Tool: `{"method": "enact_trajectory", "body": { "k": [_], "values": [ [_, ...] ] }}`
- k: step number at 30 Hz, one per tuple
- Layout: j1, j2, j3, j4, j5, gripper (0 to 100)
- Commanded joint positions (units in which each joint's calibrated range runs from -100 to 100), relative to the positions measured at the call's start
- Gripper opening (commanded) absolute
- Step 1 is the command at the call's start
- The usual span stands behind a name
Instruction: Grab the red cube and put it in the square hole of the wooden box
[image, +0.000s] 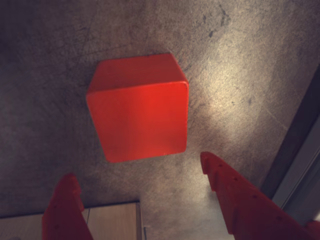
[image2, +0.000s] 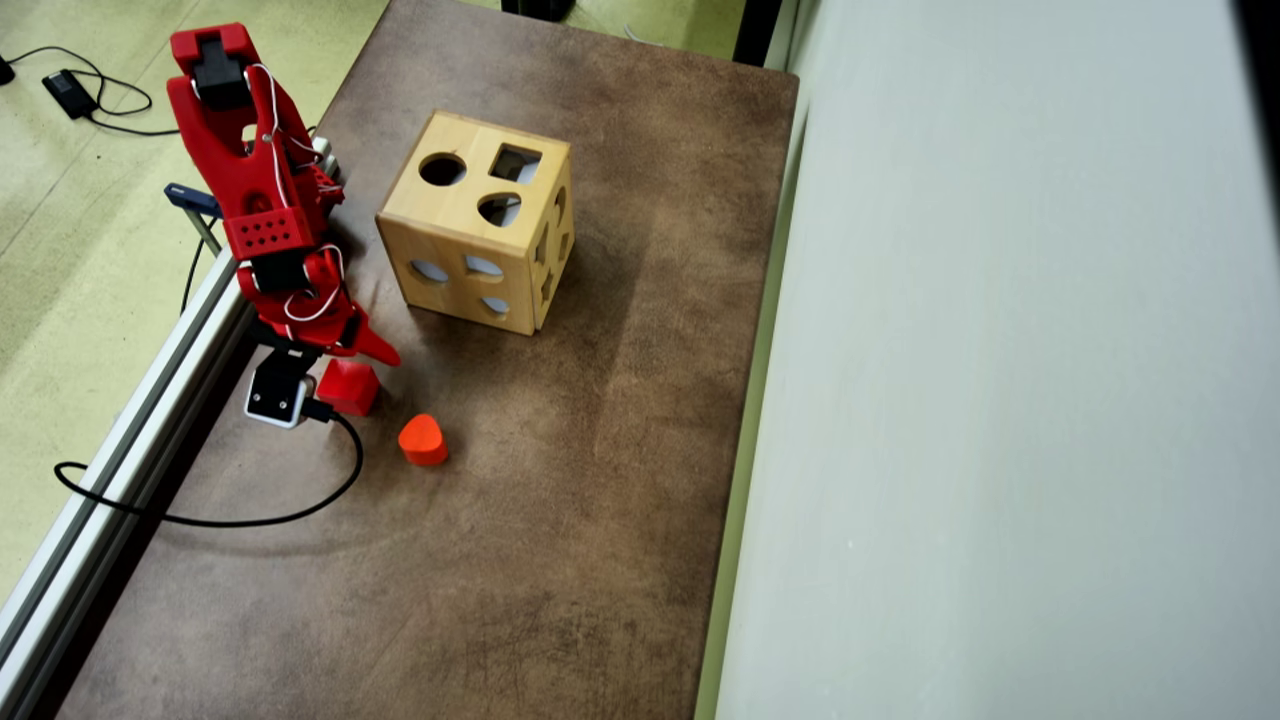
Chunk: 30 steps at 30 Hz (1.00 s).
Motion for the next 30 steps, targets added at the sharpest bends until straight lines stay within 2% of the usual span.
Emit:
{"method": "enact_trajectory", "body": {
  "k": [1,14,19,30],
  "values": [
    [0.3,-0.2,-0.9,-0.3,0.3,37],
    [0.2,3.5,-1.3,-0.8,0.3,37],
    [0.4,3.5,-1.2,-7.2,0.3,37],
    [1.5,3.6,-1.0,-8.3,0.3,37]
  ]
}}
